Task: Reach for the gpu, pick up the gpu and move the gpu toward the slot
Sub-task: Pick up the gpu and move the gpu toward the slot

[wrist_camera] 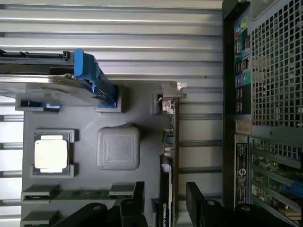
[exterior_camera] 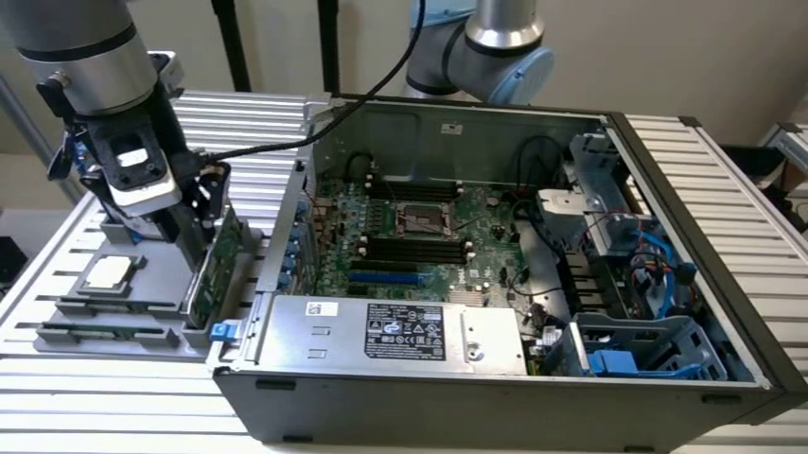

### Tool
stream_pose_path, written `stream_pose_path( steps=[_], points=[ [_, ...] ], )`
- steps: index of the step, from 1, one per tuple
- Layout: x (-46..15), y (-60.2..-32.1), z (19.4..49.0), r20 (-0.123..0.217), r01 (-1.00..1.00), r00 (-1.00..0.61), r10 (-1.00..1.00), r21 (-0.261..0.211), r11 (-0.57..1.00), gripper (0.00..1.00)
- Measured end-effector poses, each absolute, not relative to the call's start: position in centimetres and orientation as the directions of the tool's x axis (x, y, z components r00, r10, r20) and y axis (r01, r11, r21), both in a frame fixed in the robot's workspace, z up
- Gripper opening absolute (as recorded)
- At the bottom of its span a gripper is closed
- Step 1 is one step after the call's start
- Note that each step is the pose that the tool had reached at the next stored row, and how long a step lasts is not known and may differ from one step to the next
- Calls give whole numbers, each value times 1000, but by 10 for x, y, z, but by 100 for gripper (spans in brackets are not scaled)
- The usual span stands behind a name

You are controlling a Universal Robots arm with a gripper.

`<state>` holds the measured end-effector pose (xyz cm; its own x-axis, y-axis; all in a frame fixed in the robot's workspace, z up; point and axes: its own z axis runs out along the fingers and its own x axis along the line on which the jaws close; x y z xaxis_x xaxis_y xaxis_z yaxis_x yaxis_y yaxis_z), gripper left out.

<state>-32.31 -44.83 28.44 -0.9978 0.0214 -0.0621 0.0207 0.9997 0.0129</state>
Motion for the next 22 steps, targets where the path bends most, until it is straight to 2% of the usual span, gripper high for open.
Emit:
stream_pose_path(
  steps=[22],
  points=[
    [-323, -450, 246, -83, 36, -996, 36, 2, 999, 48]
  ],
)
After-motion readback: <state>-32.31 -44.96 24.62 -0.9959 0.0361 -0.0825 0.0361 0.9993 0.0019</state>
